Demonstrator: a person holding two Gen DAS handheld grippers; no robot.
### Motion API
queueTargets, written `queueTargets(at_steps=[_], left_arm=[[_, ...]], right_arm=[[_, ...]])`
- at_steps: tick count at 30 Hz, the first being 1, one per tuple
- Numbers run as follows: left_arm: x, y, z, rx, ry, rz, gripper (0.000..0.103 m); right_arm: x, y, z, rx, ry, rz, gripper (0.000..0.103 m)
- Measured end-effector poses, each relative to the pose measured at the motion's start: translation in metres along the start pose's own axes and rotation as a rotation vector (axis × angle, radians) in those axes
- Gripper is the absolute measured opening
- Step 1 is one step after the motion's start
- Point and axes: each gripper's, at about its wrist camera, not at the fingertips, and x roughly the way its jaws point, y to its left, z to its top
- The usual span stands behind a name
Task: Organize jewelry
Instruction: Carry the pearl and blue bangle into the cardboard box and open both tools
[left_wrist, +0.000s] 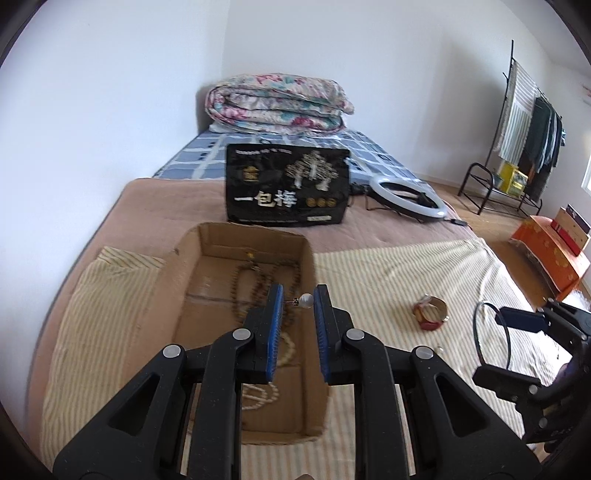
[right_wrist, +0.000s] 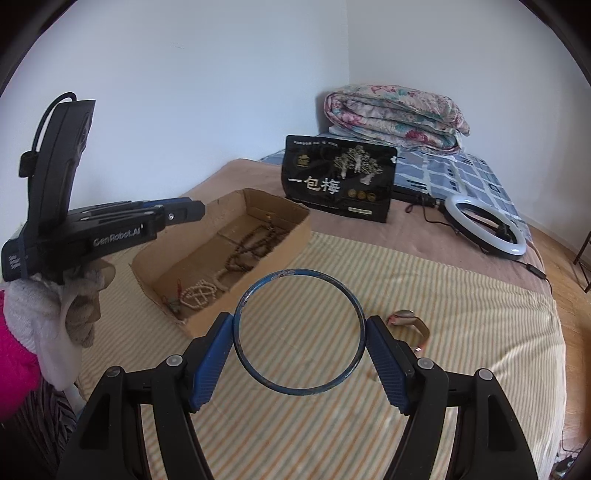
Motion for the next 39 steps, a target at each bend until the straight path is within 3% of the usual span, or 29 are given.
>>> queueTargets(at_steps=[10,21,39], left_arm=[[0.016,0.051,0.017,-0.028,-0.011,0.044,0.016],[0.039,0.069,0.025,-0.047,0.016,0.019,0.016],[0.069,0.073,0.037,-0.046,0.038,0.017,0.016]], right_arm=[[0.023,0.037,0.019,-0.006,-0.005,0.054,0.074],[0.064,0.066,0.035,-0.001,0.019,0.105,0.074],[0.115,0.079,0.038,-0.005,0.056,0.124,0.074]])
